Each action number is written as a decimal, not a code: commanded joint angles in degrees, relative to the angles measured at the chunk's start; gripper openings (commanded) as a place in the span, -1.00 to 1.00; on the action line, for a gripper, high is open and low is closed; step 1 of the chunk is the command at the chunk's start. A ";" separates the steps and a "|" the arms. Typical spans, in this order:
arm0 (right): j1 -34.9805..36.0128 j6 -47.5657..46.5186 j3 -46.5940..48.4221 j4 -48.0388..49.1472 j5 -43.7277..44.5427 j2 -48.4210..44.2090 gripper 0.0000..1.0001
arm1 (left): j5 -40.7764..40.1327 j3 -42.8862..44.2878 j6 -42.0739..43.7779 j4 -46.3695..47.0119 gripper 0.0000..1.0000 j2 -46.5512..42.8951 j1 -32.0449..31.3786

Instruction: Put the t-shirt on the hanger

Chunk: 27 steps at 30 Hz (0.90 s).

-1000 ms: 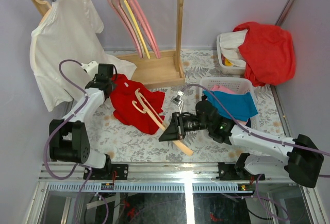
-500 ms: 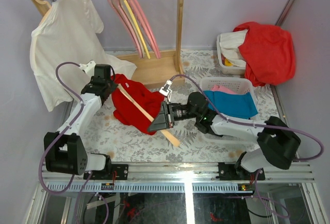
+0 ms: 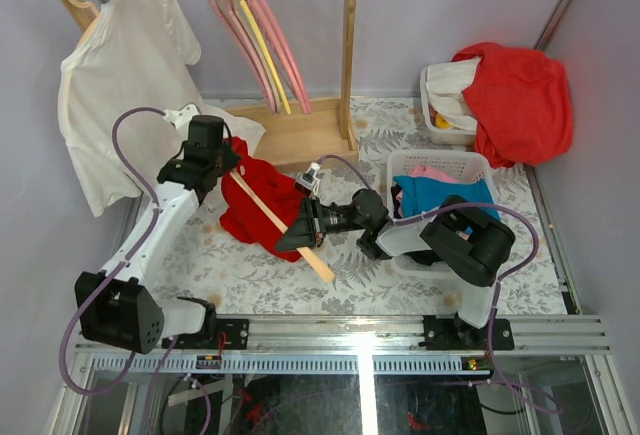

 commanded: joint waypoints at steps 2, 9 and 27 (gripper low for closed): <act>-0.72 3.32 3.73 13.04 -0.98 -1.23 -1.00 | 1.91 4.57 -0.82 -2.56 -1.00 -5.22 -3.07; -0.94 -0.48 4.45 13.77 3.23 -5.39 -1.00 | 6.09 12.59 -2.31 -7.33 -1.00 -11.99 -5.83; -0.69 -9.53 0.12 13.77 9.18 -21.27 -1.00 | 22.10 32.83 -4.87 -15.09 -1.00 -15.12 -6.40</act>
